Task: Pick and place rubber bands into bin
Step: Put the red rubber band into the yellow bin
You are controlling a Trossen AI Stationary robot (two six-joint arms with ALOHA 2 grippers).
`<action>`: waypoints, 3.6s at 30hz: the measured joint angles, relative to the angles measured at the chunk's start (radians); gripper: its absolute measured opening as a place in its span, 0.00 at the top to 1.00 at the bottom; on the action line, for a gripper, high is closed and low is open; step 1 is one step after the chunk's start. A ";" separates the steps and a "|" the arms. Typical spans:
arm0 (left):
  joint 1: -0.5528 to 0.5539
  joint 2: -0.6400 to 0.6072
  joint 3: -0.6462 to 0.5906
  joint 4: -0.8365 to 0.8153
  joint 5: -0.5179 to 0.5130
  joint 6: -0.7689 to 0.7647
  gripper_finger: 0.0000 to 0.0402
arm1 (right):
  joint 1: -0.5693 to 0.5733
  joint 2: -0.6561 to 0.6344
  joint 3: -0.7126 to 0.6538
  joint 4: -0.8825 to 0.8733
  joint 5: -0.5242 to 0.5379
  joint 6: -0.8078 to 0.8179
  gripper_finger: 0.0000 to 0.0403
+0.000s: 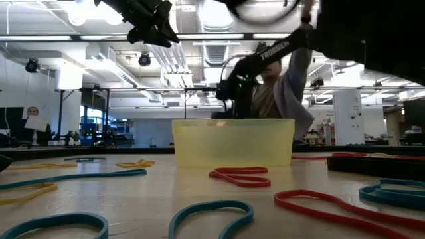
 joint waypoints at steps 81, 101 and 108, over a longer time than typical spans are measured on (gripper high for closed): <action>0.010 0.018 0.004 -0.086 0.149 -0.112 0.55 | 0.419 -0.749 -1.306 0.433 0.035 -0.597 0.46; 0.010 0.019 0.003 -0.031 0.147 -0.111 0.55 | 0.400 -0.756 -1.419 0.616 -0.036 -0.376 0.63; 0.010 0.019 0.003 -0.016 0.147 -0.110 0.55 | 0.460 -0.756 -1.425 0.645 0.076 -0.215 0.67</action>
